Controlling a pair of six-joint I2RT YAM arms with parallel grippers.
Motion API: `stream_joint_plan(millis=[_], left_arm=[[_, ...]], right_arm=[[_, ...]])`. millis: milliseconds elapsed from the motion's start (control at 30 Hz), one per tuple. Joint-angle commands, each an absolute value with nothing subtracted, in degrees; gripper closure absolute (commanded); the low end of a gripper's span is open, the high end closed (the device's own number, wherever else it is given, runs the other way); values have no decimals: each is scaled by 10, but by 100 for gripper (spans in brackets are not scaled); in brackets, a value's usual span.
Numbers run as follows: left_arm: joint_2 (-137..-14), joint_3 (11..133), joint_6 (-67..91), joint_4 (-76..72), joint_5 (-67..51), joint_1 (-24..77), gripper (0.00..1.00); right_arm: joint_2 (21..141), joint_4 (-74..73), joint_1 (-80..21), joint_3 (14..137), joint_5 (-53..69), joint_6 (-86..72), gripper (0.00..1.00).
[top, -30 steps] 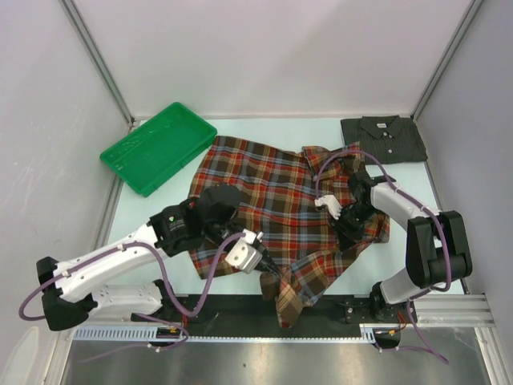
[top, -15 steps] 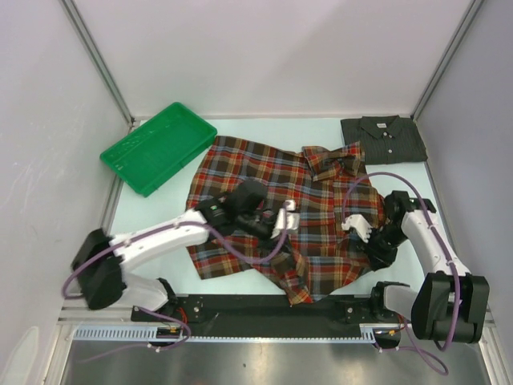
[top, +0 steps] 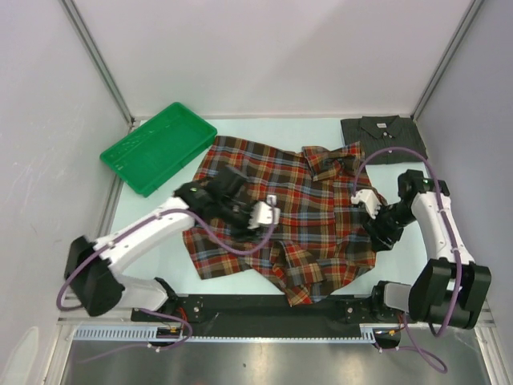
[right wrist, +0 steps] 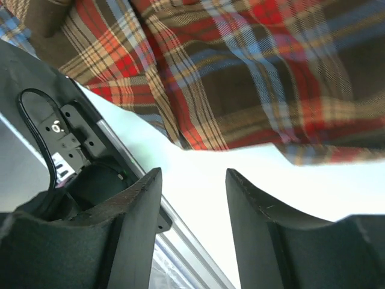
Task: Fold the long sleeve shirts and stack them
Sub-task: Flatten the shirt out
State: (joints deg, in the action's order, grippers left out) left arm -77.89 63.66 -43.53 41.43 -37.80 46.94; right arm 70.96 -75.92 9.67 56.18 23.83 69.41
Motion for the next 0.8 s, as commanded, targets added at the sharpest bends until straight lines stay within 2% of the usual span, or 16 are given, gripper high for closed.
stream_joint_plan(millis=[0, 167, 367, 600, 767], left_arm=[[-712, 578, -658, 678, -305, 409, 50], [-665, 437, -658, 642, -177, 403, 48], [-657, 363, -623, 536, -95, 403, 45], [-674, 330, -603, 483, -78, 425, 47], [-675, 325, -578, 486, -97, 461, 45]], right_arm=[[746, -721, 59, 544, 245, 642, 49], [802, -656, 33, 534, 223, 602, 51], [855, -607, 27, 522, 185, 581, 52], [897, -553, 32, 509, 136, 571, 54], [907, -542, 43, 510, 123, 575, 55]])
